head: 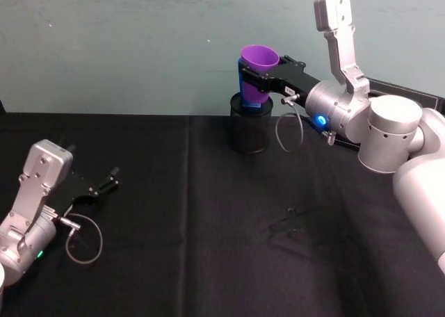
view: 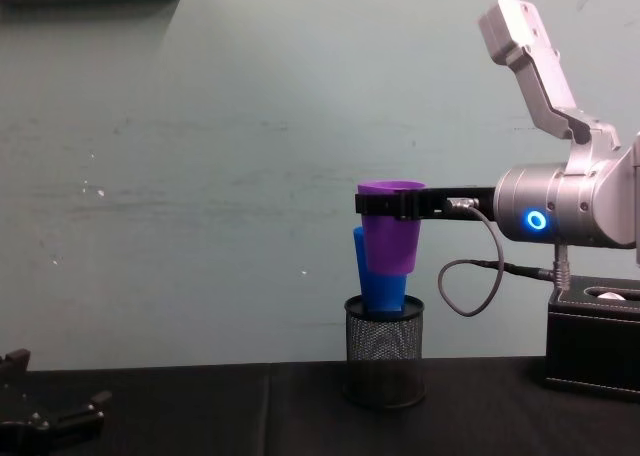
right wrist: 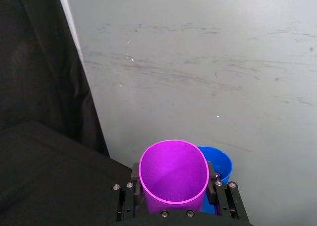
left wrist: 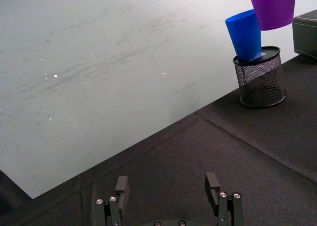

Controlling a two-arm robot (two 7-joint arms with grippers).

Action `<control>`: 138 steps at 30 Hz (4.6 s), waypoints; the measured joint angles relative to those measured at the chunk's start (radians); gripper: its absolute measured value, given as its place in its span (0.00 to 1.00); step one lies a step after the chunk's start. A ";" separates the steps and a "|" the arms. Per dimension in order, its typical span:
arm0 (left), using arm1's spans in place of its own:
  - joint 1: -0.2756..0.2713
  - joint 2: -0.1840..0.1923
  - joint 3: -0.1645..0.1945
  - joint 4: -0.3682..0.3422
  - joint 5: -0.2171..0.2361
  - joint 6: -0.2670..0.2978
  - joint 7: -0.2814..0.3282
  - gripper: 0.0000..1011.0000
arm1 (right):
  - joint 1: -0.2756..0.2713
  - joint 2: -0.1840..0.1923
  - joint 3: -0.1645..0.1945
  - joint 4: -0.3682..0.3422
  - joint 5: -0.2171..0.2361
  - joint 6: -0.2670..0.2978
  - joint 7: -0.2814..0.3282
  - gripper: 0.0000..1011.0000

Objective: Pick up one cup with a gripper and tap it against the other cup.

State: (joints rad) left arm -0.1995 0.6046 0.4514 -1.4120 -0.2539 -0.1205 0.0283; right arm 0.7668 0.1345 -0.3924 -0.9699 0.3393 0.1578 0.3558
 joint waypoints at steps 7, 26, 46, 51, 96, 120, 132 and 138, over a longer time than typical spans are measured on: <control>0.000 0.000 0.000 0.000 0.000 0.000 0.000 1.00 | 0.003 -0.006 0.007 0.007 -0.010 0.002 -0.003 0.72; 0.000 0.000 0.000 0.000 0.000 0.000 0.000 1.00 | 0.017 -0.022 0.024 0.041 -0.030 -0.020 -0.002 0.72; 0.000 0.000 0.000 0.000 0.000 0.000 0.000 1.00 | 0.021 -0.025 0.026 0.047 -0.035 -0.021 -0.001 0.72; 0.000 0.000 0.000 0.000 0.000 0.000 0.000 1.00 | 0.021 -0.025 0.025 0.046 -0.035 -0.021 0.000 0.72; 0.000 0.000 0.000 0.000 0.000 0.000 0.000 1.00 | 0.050 -0.049 0.046 0.091 -0.057 -0.036 -0.003 0.72; 0.000 0.000 0.000 0.000 0.000 0.000 0.000 1.00 | 0.052 -0.049 0.045 0.093 -0.057 -0.037 -0.003 0.72; 0.000 0.000 0.000 0.000 0.000 0.000 0.000 1.00 | 0.052 -0.049 0.045 0.093 -0.057 -0.037 -0.003 0.72; 0.000 0.000 0.000 0.000 0.000 0.000 0.000 1.00 | 0.052 -0.049 0.045 0.093 -0.057 -0.037 -0.003 0.72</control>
State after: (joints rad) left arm -0.1995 0.6047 0.4514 -1.4120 -0.2539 -0.1205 0.0283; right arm 0.8184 0.0853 -0.3475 -0.8771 0.2823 0.1205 0.3530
